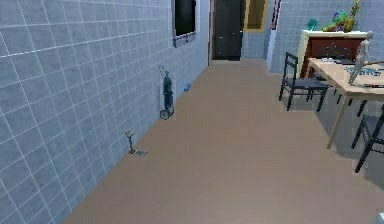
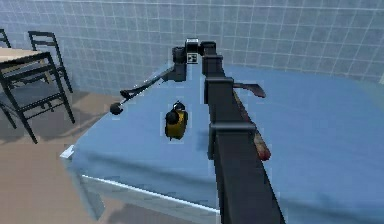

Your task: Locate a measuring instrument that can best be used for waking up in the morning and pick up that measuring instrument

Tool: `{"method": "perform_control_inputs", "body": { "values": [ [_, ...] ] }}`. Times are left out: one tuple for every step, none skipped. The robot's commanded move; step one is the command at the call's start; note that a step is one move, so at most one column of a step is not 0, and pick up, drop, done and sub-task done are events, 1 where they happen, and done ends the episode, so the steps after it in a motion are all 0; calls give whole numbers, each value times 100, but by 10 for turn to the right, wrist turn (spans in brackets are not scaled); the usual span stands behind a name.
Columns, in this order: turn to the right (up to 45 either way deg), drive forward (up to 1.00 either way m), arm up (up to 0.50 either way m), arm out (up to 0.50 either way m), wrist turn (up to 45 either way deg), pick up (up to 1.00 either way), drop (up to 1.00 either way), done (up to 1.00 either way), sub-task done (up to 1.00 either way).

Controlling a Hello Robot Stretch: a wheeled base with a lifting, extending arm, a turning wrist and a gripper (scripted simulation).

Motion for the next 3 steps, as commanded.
{"method": "perform_control_inputs", "body": {
  "values": [
    [0, 0, 0, 0, 450, 0, 0, 0, 0],
    [0, 0, 0, 0, 330, 0, 0, 0, 0],
    [0, 0, -30, 0, 0, 0, 0, 0, 0]
  ]
}}
